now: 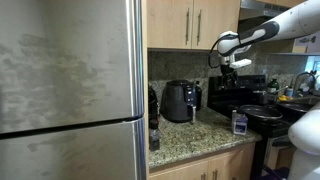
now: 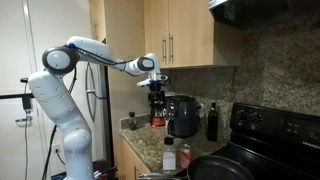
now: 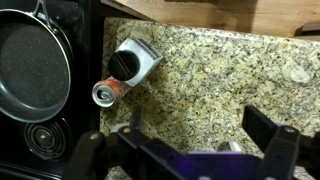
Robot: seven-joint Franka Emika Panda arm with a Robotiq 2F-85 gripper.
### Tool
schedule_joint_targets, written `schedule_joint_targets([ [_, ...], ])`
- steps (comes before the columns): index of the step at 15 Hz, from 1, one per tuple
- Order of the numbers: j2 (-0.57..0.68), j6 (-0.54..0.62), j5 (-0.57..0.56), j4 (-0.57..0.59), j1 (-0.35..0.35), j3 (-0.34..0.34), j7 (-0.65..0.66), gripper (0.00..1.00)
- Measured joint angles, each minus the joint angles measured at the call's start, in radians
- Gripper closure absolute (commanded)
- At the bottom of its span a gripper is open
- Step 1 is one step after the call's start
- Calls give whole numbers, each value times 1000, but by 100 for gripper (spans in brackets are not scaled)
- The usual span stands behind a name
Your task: Open the top right cupboard door
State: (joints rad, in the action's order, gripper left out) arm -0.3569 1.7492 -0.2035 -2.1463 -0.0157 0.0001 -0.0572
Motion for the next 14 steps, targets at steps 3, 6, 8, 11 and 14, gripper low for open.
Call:
schedule_joint_targets([
  [3, -1, 16, 0, -1, 0, 0, 0, 0],
  [6, -3, 175, -31, -7, 7, 10, 3, 0],
  [8, -13, 184, -43, 67, 34, 54, 15, 0],
  [11, -55, 188, -47, 185, 79, 120, 40, 0],
  [14, -80, 191, -48, 286, 93, 173, 107, 0],
])
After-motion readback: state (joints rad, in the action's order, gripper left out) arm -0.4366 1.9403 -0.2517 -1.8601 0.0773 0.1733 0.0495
